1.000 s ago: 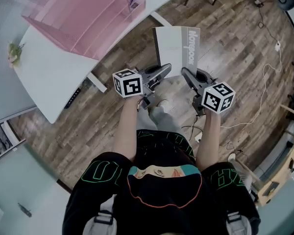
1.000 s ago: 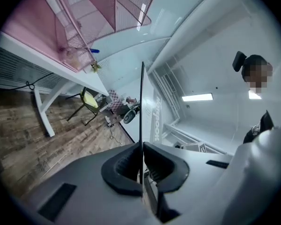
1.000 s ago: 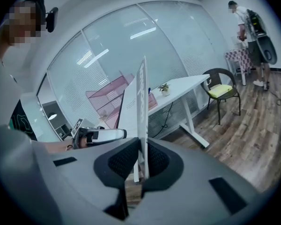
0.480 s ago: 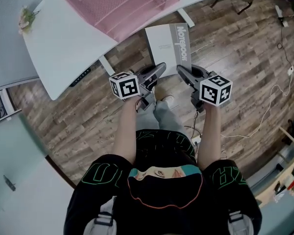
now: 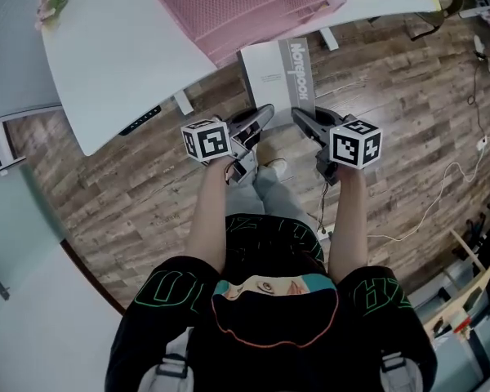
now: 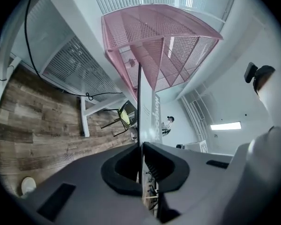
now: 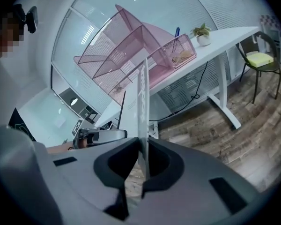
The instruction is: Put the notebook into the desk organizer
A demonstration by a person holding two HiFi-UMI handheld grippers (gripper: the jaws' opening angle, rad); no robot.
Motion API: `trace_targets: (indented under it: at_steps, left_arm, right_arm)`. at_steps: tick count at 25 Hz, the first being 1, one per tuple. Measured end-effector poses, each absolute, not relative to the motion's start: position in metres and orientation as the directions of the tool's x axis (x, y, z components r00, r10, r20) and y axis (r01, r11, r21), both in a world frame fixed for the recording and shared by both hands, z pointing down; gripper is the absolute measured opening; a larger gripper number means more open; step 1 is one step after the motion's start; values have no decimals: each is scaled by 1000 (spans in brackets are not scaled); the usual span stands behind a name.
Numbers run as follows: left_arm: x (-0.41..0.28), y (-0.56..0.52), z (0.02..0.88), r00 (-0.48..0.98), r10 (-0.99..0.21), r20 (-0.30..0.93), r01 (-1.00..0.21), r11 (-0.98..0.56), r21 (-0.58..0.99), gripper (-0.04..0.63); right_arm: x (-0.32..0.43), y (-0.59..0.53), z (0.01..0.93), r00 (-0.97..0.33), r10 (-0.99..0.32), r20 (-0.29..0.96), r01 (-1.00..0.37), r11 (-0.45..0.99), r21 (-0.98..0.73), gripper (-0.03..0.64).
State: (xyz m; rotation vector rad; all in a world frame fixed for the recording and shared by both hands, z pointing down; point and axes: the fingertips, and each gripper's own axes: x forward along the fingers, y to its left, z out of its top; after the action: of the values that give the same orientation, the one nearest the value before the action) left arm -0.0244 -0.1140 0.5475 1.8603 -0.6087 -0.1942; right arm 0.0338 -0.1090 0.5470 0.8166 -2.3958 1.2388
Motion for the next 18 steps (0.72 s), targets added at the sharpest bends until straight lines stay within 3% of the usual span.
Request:
trace_targets:
  at_steps: [15, 18]
  left_arm:
    - [-92, -171, 559, 794, -597, 120, -275, -176, 945, 6]
    - [-99, -181, 553, 794, -597, 113, -294, -215, 931, 118]
  right_arm:
    - [-33, -175, 562, -801, -283, 528, -597, 452, -663, 20]
    - [-40, -187, 554, -819, -285, 497, -573, 434, -695, 20]
